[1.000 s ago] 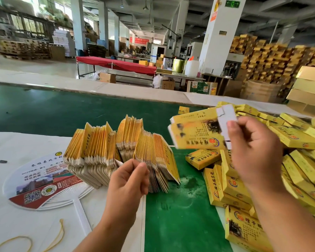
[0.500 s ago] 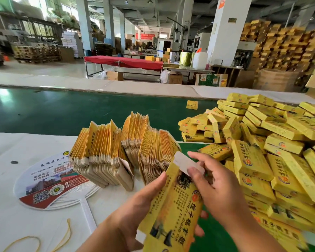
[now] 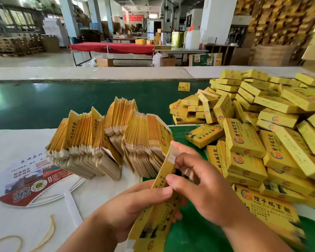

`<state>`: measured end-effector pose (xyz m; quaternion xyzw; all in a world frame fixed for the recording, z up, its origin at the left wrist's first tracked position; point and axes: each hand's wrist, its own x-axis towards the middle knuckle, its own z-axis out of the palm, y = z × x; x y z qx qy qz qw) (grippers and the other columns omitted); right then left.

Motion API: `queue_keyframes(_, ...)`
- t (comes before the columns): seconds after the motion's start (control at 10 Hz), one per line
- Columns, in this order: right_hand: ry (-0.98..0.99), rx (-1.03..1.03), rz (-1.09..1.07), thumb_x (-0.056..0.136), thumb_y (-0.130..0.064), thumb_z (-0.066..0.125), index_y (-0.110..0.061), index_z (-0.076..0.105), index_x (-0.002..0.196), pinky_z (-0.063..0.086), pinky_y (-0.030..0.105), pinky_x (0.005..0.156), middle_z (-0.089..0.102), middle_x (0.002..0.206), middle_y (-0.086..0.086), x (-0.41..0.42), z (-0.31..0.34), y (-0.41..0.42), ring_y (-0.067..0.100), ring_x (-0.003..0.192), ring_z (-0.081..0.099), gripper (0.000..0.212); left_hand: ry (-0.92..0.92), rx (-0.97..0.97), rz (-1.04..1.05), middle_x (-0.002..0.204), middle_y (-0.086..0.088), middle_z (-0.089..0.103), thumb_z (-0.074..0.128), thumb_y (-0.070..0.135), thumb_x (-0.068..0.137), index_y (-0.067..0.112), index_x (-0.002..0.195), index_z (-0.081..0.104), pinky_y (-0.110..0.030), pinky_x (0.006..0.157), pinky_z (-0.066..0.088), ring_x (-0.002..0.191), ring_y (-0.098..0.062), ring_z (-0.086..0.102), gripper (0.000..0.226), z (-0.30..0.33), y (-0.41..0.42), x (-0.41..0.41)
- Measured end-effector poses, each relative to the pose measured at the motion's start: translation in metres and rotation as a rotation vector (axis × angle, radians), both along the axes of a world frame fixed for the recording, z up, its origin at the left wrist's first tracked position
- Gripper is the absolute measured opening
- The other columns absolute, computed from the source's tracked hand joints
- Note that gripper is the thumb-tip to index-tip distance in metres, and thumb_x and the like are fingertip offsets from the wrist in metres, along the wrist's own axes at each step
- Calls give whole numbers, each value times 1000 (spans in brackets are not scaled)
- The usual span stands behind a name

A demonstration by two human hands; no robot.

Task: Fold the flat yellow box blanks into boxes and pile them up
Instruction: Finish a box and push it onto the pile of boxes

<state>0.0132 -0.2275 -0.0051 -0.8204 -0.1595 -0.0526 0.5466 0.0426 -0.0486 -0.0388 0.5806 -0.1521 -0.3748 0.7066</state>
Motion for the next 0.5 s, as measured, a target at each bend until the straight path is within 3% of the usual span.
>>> queue_keyframes(0.1,26,-40,84,80,-52,61,-19,73,89,36,28,106,29,151,-31,0,2,-5,-11,133,37,36,-19,-32,43,111,-22,69,90,58,49,7,111,71,-48,93,46,102,-33,66,83,-8,6,0)
queue_keyframes(0.2,121,45,147,84,-40,62,-17,76,87,38,32,107,32,151,-29,0,9,-8,-8,132,41,27,-39,-40,4,116,-21,67,84,57,63,7,119,66,-51,98,45,107,-34,63,77,-8,7,-3)
queue_keyframes(0.3,134,257,81,81,-35,66,-21,74,81,47,30,95,40,147,-26,-2,9,-3,4,127,52,16,-35,-102,-5,117,-22,64,77,55,74,6,124,61,-54,100,41,107,-36,60,72,0,9,-4)
queue_keyframes(0.4,39,267,-136,74,-47,69,-34,69,96,48,20,93,47,137,-28,-5,5,2,-1,122,54,25,-51,-249,3,115,-22,63,77,55,74,9,125,61,-56,99,39,105,-38,57,71,10,9,-5)
queue_keyframes(0.5,5,154,-205,66,-71,68,-40,65,106,54,16,79,68,107,-24,-11,5,11,-5,100,64,51,-212,-254,133,121,-19,66,81,58,66,13,123,64,-52,98,48,111,-39,61,74,19,2,-6)
